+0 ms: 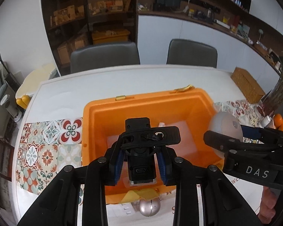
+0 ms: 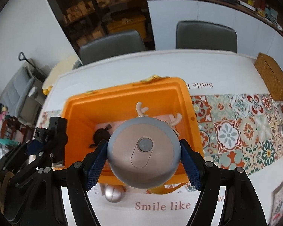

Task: Organize rigid objects
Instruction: 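Open the left gripper to drop the black clip device into the crate, then open the right gripper to drop the beige lamp into the crate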

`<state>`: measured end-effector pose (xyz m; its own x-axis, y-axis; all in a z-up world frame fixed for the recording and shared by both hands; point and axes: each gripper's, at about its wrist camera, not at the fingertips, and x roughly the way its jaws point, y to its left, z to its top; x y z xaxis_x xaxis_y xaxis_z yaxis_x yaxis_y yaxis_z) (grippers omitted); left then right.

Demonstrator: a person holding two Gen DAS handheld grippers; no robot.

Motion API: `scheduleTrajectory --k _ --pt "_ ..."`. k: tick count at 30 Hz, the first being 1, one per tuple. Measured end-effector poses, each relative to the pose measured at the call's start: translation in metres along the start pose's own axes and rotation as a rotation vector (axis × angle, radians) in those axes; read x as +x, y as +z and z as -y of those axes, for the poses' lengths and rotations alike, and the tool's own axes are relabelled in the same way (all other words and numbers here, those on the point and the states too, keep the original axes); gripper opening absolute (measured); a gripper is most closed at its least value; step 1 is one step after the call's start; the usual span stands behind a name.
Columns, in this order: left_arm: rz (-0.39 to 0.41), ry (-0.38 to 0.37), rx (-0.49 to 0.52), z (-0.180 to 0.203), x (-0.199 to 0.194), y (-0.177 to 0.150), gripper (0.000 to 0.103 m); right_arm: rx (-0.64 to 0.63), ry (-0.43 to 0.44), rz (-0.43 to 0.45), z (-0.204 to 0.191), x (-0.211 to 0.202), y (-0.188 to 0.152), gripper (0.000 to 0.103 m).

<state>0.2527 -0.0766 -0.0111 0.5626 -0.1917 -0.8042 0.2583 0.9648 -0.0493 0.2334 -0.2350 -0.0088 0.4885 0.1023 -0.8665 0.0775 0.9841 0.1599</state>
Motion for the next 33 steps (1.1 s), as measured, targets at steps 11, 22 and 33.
scheduleTrajectory --k 11,22,33 --pt "-0.187 -0.045 0.045 -0.003 0.046 0.001 0.035 0.023 -0.008 -0.127 0.005 0.043 0.008 0.075" --pt "-0.168 0.039 -0.003 -0.028 0.032 0.001 0.073 0.045 -0.008 -0.154 0.006 0.050 0.009 0.075" --pt "-0.106 0.142 -0.024 -0.044 0.009 0.000 0.084 0.018 -0.001 -0.186 -0.006 0.055 0.007 0.075"
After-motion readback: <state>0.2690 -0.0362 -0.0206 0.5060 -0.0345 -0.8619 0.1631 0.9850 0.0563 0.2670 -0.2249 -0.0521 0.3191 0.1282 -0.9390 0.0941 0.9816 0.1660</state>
